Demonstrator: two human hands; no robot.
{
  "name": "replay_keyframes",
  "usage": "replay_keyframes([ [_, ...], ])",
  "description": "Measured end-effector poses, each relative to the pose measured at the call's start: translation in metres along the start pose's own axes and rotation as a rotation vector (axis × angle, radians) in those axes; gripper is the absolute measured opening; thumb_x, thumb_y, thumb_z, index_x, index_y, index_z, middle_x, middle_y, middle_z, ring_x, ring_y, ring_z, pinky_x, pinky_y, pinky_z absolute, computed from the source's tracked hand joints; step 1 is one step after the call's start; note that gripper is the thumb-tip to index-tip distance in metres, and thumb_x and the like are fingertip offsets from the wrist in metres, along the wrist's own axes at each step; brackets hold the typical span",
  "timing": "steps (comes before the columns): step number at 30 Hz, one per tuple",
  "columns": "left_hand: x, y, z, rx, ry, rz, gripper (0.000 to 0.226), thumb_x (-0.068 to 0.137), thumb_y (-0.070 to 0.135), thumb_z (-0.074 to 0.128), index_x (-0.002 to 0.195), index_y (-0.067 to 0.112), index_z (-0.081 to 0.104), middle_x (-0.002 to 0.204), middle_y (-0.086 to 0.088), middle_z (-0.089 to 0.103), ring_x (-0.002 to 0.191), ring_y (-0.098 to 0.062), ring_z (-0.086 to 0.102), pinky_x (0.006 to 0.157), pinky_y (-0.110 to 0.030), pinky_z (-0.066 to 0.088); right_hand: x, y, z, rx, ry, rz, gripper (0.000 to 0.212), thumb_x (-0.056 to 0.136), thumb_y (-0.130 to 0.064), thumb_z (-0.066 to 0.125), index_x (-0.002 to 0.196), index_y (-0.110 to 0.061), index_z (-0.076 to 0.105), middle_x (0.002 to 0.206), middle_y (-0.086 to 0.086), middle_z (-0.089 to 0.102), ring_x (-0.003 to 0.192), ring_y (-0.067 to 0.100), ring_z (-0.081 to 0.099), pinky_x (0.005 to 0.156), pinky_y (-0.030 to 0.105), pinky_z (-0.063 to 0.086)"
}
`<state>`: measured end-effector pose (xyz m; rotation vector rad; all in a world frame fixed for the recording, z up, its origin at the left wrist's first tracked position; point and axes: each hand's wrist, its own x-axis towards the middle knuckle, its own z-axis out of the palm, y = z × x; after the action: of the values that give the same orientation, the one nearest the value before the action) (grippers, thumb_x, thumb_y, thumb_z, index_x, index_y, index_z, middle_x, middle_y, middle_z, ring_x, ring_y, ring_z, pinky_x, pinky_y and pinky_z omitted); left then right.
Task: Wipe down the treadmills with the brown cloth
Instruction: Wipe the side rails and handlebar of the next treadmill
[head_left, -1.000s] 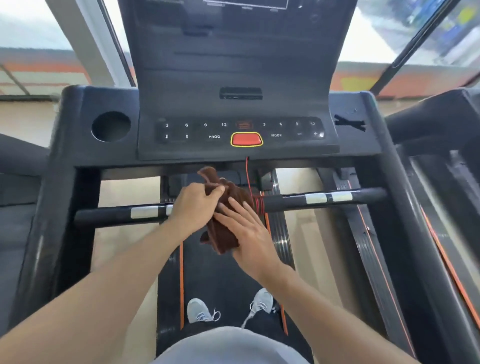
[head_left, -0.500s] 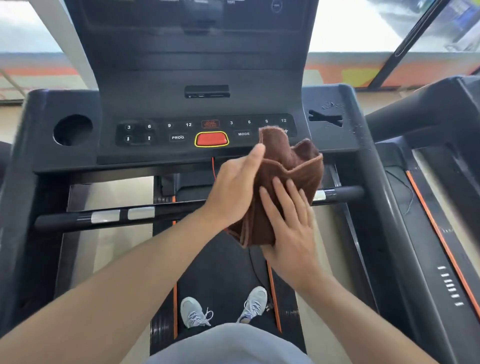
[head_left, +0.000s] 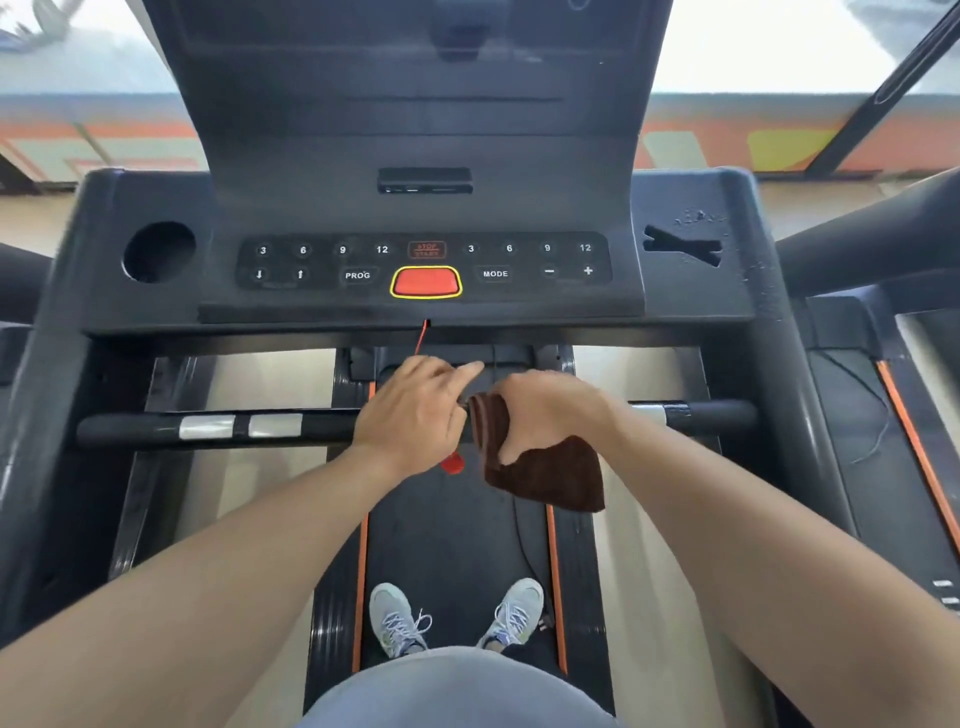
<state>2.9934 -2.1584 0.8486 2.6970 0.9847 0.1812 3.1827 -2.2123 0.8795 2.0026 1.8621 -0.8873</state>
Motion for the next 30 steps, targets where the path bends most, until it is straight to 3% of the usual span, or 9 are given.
replay_keyframes([
  [3, 0.002, -0.001, 0.001, 0.083, 0.079, 0.080, 0.060, 0.087, 0.021, 0.036, 0.144, 0.014, 0.054, 0.108, -0.006, 0.068, 0.120, -0.028, 0.055, 0.121, -0.042, 0.031, 0.010, 0.000, -0.020, 0.106, -0.267, 0.019, 0.048, 0.065, -0.045, 0.088, 0.099, -0.015, 0.072, 0.090, 0.001, 0.074, 0.078, 0.021, 0.071, 0.066, 0.033, 0.058],
  [6, 0.004, -0.003, 0.005, 0.145, 0.133, 0.149, 0.060, 0.086, 0.018, 0.037, 0.142, 0.010, 0.057, 0.098, -0.005, 0.071, 0.106, -0.024, 0.061, 0.123, -0.044, 0.026, 0.012, -0.003, -0.018, 0.100, -0.224, -0.005, 0.044, 0.065, -0.045, 0.086, 0.096, -0.017, 0.071, 0.086, 0.000, 0.073, 0.076, 0.022, 0.070, 0.066, 0.033, 0.056],
  [8, 0.005, -0.003, 0.007, 0.165, 0.159, 0.168, 0.059, 0.086, 0.017, 0.038, 0.140, 0.009, 0.059, 0.095, -0.005, 0.073, 0.103, -0.025, 0.063, 0.121, -0.044, 0.028, 0.005, -0.005, -0.003, 0.041, -0.038, -0.024, 0.040, 0.067, -0.047, 0.078, 0.095, -0.022, 0.066, 0.083, -0.001, 0.069, 0.075, 0.026, 0.067, 0.064, 0.034, 0.053],
  [12, 0.005, -0.005, 0.012, 0.193, 0.127, 0.174, 0.058, 0.087, 0.018, 0.037, 0.141, 0.009, 0.058, 0.095, -0.002, 0.076, 0.103, -0.026, 0.063, 0.122, -0.044, 0.026, -0.003, -0.013, 0.057, -0.144, 0.642, -0.038, 0.037, 0.078, -0.048, 0.071, 0.104, -0.023, 0.064, 0.085, 0.000, 0.068, 0.077, 0.029, 0.068, 0.067, 0.037, 0.041],
  [14, 0.006, -0.006, 0.012, 0.203, 0.112, 0.172, 0.059, 0.087, 0.019, 0.035, 0.141, 0.011, 0.058, 0.095, -0.001, 0.076, 0.102, -0.026, 0.063, 0.122, -0.043, 0.024, 0.002, -0.013, 0.075, -0.190, 0.792, -0.017, 0.040, 0.077, -0.040, 0.074, 0.111, -0.019, 0.066, 0.083, 0.001, 0.067, 0.075, 0.028, 0.067, 0.067, 0.039, 0.040],
  [17, 0.006, -0.005, 0.011, 0.218, 0.100, 0.179, 0.059, 0.088, 0.020, 0.035, 0.141, 0.011, 0.058, 0.095, -0.001, 0.075, 0.102, -0.026, 0.062, 0.122, -0.043, 0.024, 0.005, -0.011, 0.062, -0.210, 0.671, -0.014, 0.041, 0.079, -0.046, 0.068, 0.112, -0.022, 0.064, 0.084, -0.002, 0.069, 0.077, 0.026, 0.070, 0.065, 0.036, 0.039],
  [24, 0.005, -0.006, 0.011, 0.212, 0.122, 0.211, 0.057, 0.089, 0.018, 0.036, 0.141, 0.009, 0.058, 0.096, -0.003, 0.074, 0.097, -0.026, 0.064, 0.118, -0.045, 0.032, 0.022, -0.003, -0.019, 0.167, -0.327, -0.017, 0.041, 0.064, -0.042, 0.086, 0.095, -0.019, 0.072, 0.090, 0.000, 0.074, 0.083, 0.023, 0.072, 0.075, 0.036, 0.060],
  [26, 0.005, -0.005, 0.010, 0.210, 0.151, 0.218, 0.056, 0.088, 0.018, 0.037, 0.139, 0.008, 0.060, 0.094, -0.004, 0.074, 0.095, -0.027, 0.064, 0.117, -0.044, 0.032, 0.022, -0.002, -0.019, 0.173, -0.326, -0.011, 0.043, 0.065, -0.043, 0.086, 0.097, -0.019, 0.072, 0.093, -0.001, 0.073, 0.083, 0.020, 0.071, 0.076, 0.036, 0.059],
  [30, 0.005, -0.002, 0.008, 0.206, 0.185, 0.220, 0.055, 0.087, 0.018, 0.037, 0.134, 0.007, 0.063, 0.089, -0.007, 0.073, 0.091, -0.029, 0.066, 0.114, -0.044, 0.033, 0.000, 0.005, 0.015, -0.039, 0.109, -0.056, 0.042, 0.066, -0.050, 0.073, 0.099, -0.032, 0.056, 0.084, -0.007, 0.066, 0.074, 0.025, 0.062, 0.065, 0.034, 0.047],
])
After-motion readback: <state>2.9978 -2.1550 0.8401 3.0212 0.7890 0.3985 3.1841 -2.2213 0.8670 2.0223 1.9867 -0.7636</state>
